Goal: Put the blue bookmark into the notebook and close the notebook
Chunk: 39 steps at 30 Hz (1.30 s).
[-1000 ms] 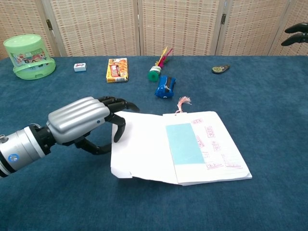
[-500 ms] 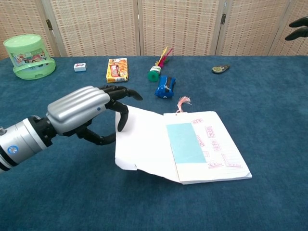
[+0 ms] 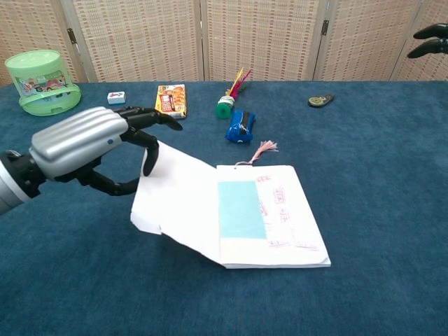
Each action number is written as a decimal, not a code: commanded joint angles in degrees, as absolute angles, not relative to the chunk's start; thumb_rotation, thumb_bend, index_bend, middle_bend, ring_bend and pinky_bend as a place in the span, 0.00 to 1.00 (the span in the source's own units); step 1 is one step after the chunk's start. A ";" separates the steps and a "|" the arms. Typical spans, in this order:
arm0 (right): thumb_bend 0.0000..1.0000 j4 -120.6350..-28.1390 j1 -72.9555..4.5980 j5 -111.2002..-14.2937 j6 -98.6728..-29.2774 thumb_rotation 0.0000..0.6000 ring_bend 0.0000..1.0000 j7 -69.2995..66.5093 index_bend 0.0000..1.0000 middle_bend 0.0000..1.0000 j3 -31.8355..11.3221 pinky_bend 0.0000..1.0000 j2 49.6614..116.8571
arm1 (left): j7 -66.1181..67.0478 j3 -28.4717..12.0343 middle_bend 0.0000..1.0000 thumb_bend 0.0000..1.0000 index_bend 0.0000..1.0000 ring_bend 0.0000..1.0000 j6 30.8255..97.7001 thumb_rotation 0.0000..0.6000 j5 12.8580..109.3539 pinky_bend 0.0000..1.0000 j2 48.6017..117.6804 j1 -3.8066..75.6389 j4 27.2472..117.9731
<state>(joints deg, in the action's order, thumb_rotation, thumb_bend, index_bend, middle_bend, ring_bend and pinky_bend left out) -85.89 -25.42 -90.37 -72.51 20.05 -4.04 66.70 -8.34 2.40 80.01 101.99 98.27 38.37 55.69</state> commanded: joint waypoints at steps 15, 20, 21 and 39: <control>0.21 -87.05 -24.61 -90.61 -73.61 1.00 0.00 20.57 0.10 0.00 -4.25 0.00 65.92 | -2.31 0.76 0.20 0.48 0.53 0.16 78.02 1.00 104.25 0.18 96.01 42.44 62.29; 0.21 -87.09 -24.26 -90.68 -74.16 1.00 0.00 20.37 0.10 0.00 -4.37 0.00 65.71 | 1.60 -0.54 0.16 0.47 0.28 0.16 75.19 1.00 103.36 0.18 95.84 43.99 65.52; 0.21 -87.10 -24.19 -90.69 -74.27 1.00 0.00 20.26 0.10 0.00 -4.39 0.00 65.66 | 2.04 -0.88 0.15 0.47 0.21 0.16 74.78 1.00 102.93 0.18 95.85 44.13 66.23; 0.21 -87.38 -23.43 -91.99 -76.30 1.00 0.00 19.15 0.10 0.00 -4.78 0.00 65.22 | 10.65 -6.57 0.04 0.25 0.00 0.07 65.60 1.00 94.01 0.17 101.42 47.36 71.39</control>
